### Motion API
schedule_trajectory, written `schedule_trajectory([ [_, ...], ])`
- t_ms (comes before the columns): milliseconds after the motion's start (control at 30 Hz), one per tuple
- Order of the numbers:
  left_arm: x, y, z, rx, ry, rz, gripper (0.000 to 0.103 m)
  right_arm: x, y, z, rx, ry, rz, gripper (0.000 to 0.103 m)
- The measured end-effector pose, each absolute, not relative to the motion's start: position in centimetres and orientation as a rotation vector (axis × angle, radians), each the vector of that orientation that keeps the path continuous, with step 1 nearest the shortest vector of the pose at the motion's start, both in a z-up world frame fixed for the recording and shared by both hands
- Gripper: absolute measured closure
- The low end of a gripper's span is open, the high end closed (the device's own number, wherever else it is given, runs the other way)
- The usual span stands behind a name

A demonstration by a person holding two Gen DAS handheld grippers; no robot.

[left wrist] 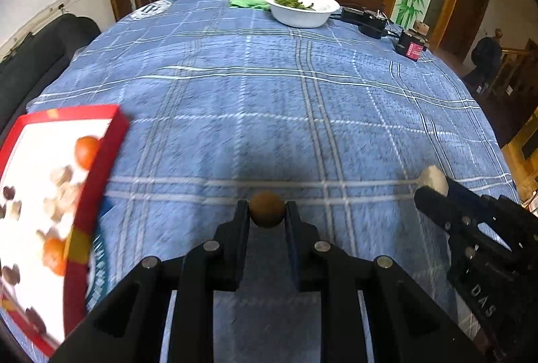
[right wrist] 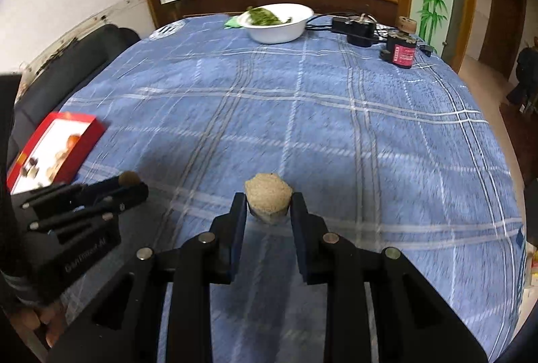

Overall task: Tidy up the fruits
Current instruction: 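Carry the brown fruit and white chunk back over the tray with both tools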

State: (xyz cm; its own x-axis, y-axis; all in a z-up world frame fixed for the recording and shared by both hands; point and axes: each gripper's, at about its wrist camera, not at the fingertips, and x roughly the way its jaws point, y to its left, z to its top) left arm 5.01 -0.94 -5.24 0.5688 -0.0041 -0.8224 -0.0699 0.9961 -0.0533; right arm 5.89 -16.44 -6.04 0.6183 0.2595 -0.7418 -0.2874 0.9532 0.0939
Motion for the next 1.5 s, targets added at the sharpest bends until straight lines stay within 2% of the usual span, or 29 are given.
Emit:
schedule_trajectory([
  [467, -0.6, 4.2, -4.7, -0.139, 0.938, 0.096, 0.084, 0.3, -10.5, -6.0, -0.072, 0.834, 0.421, 0.075],
  [1000, -3.6, 7.9, -3.9, -0.202, 0.909, 0.163, 0.084, -1.7, -7.1, -5.6, -0.097, 0.815, 0.506, 0.075],
  [1500, -6.2, 16.0, -2.7, -0.274, 0.857, 0.349, 0.084, -3.0, 0.7, -2.8, -0.144, 0.748, 0.664, 0.074],
])
